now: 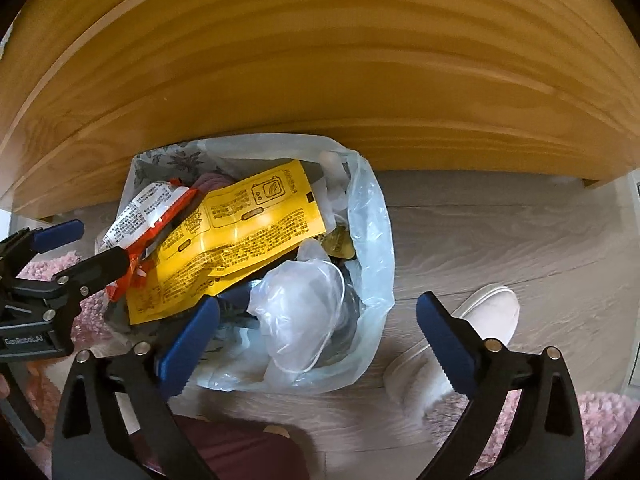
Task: Collect trash
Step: 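Hold both open tools above the bin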
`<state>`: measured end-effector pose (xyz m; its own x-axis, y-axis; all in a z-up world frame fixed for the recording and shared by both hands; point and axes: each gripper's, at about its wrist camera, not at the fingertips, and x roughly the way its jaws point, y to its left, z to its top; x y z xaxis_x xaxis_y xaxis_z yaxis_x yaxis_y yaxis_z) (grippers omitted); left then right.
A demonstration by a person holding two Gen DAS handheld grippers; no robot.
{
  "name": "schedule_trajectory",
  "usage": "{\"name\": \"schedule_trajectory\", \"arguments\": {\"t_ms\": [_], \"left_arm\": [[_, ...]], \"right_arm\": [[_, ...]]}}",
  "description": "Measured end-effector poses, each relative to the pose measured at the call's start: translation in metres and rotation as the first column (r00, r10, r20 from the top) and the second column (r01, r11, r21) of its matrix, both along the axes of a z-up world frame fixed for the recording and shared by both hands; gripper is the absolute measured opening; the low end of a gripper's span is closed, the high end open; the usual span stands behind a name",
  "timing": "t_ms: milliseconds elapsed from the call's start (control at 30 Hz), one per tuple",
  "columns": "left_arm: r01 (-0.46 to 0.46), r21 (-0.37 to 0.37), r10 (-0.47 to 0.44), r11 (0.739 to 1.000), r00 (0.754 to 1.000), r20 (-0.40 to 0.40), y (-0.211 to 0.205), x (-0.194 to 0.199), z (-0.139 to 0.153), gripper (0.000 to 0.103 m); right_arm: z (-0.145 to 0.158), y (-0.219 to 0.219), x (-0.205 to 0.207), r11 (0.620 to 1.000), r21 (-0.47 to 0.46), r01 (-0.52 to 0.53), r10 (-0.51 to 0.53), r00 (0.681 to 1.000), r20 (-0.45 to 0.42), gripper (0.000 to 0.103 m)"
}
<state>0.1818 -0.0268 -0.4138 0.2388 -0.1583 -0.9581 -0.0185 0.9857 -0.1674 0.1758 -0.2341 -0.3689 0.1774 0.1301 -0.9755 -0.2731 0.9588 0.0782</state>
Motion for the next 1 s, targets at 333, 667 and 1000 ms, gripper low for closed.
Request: {"name": "schedule_trajectory", "arguments": {"t_ms": [333,667,1000], "left_arm": [[-0.003,-0.016,0.003,1.0,1.0,0.024,0.001,-0.005,0.013,0.096],[-0.018,-0.026,0.019,0.999,0.998,0.063,0.003,-0.011,0.031,0.096],[-0.025,-0.044,0.033,0.999,0.983,0.18,0.007,-0.021,0.072,0.096]], "right_arm": [[0.008,0.002,-0.012,0.998,-0.036,-0.044,0.046,0.997,0.059,0.095],[0.019,0.001,-0.019,0.998,-0.043,-0.038,0.043,0.994,0.101,0.095],[0.046,-0.009,-0.024,1.0,0.009,-0.024,0.022,0.986,0.166,0.095]]}}
